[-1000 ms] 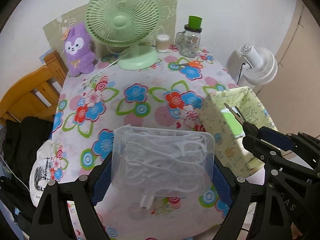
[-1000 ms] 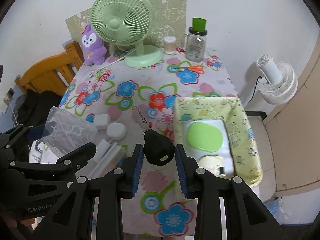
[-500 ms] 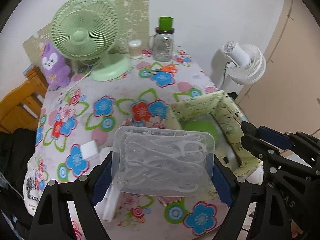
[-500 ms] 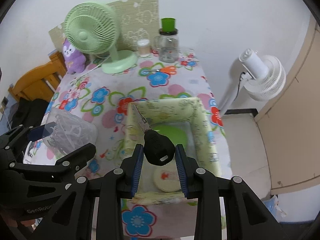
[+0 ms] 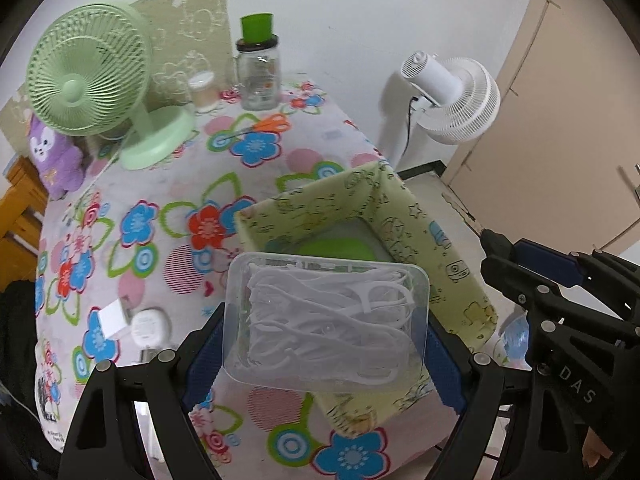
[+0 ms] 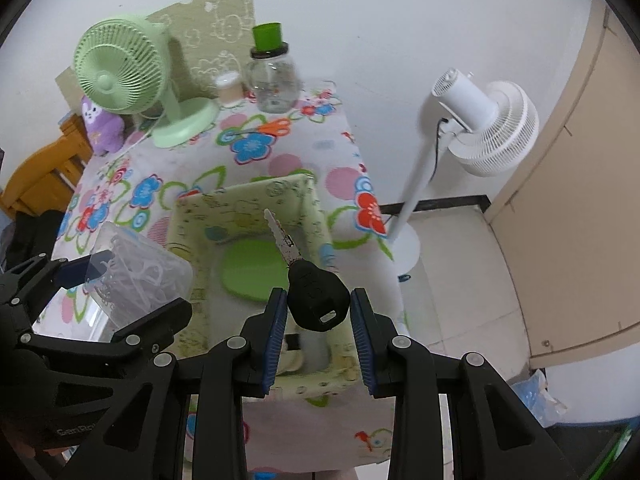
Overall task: Organize rigid objects
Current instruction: 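Carry the floss-pick box with left while right carries the key fob over the basket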
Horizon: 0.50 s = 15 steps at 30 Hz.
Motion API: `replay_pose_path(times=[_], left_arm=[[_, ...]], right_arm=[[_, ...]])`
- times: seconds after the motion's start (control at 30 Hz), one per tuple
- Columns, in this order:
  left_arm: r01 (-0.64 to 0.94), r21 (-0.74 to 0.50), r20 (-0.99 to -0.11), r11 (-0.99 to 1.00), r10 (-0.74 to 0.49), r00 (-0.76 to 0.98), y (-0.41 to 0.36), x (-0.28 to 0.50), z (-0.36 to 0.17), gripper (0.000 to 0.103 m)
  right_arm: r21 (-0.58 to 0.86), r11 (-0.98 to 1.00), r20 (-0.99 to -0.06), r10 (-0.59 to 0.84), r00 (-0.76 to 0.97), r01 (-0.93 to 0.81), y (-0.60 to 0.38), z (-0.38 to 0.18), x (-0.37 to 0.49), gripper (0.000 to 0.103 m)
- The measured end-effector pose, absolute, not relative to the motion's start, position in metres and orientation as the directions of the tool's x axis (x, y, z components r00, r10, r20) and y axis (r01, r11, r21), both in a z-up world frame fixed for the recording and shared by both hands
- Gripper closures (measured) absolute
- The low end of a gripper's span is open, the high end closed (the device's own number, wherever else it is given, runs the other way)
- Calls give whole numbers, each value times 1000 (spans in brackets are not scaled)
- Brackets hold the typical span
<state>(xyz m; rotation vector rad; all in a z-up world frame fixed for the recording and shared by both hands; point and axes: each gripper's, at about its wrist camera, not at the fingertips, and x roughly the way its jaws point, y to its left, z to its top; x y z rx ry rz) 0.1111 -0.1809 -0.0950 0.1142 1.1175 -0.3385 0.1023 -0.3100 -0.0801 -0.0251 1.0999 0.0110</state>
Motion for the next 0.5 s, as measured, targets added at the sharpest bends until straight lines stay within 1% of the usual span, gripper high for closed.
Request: replay_pose_path(times=[0.23,0.5], left_arm=[[356,-71,-913,932,-204,352,-204,119,-112,14],[382,-93,-933,919,-215,289,-227,125,-136,14]], right_arm=[[-15,1000,-906,-12,423,-3,-331,-93,110,68],[-12,1000,-917,-10,399,-1,-347,-105,119,68]])
